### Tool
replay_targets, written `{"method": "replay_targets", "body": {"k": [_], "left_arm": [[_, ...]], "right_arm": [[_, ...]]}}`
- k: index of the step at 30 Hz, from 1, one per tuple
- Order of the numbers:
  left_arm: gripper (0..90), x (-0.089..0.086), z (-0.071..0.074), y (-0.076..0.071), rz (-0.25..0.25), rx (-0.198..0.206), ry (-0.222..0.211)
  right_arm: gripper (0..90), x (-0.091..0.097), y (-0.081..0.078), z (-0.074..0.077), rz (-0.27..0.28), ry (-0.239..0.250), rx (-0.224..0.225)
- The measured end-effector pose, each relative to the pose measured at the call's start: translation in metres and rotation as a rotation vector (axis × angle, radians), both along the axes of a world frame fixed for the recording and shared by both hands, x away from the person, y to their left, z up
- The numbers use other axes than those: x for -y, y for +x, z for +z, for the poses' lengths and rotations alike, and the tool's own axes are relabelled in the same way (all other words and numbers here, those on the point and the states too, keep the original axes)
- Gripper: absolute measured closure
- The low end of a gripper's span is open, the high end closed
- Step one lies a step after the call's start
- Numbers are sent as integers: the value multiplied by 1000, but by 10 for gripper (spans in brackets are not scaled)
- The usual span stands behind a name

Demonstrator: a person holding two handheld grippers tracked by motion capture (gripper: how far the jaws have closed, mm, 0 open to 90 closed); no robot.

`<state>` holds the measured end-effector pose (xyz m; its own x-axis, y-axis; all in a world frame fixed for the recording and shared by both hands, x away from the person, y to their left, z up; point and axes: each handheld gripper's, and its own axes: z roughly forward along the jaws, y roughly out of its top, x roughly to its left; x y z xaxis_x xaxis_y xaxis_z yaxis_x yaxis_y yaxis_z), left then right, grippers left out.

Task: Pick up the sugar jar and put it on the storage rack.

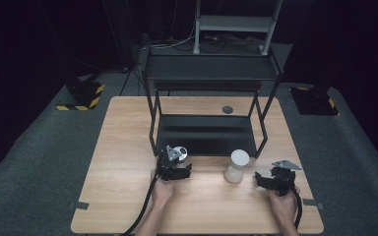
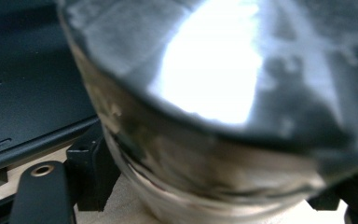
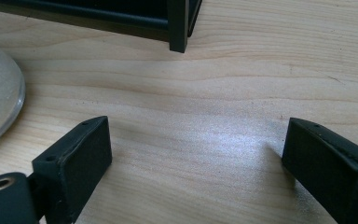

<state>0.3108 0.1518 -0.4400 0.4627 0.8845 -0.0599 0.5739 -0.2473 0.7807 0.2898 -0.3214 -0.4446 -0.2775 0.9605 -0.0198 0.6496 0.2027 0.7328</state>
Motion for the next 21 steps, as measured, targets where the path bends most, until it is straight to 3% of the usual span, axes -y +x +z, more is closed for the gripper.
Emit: {"method": "replay_targets", "body": {"k": [14,21], "left_arm": [[288,3,-6,0,12,16,-4],[304,12,-11,-9,44,57,19]], "right_arm": [[75,0,0,0,0,0,0],[76,0,0,0,0,0,0]]}}
